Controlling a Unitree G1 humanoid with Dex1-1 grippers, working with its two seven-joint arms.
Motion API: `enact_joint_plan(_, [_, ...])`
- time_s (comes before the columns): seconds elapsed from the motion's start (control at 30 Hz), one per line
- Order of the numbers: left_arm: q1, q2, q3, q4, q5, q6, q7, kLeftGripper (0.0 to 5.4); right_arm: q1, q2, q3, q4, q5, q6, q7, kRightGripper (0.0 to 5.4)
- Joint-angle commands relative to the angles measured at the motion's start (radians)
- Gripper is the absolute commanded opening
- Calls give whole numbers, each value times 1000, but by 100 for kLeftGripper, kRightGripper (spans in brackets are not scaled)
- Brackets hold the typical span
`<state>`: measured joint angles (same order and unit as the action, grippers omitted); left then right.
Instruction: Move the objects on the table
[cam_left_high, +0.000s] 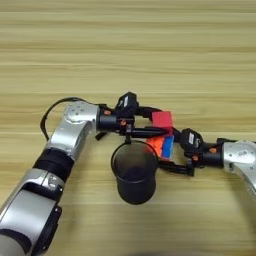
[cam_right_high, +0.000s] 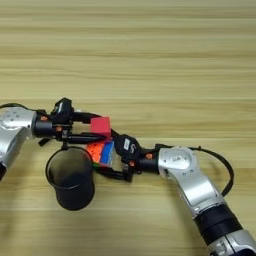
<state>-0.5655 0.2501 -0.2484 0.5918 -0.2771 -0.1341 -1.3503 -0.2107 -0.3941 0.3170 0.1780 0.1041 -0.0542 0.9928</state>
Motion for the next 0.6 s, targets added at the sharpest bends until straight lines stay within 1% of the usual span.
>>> enact_joint_plan(0.03, [0,11,-1,-16,22,3,-8,217,-29,1,-1,23,-13,-10,-2,332])
enact_joint_plan(0.17, [7,15,-1,-33,25,-2,-7,217,-43,7,-3,55,-24,-17,-17,332])
enact_joint_plan(0.4, [25,39,-25,-85,38,21,-41,217,-56,7,-4,85,-28,-29,-26,332])
enact_joint_plan(0.6, [43,54,-40,-83,62,13,-41,217,-62,10,-4,98,-27,-34,-30,332])
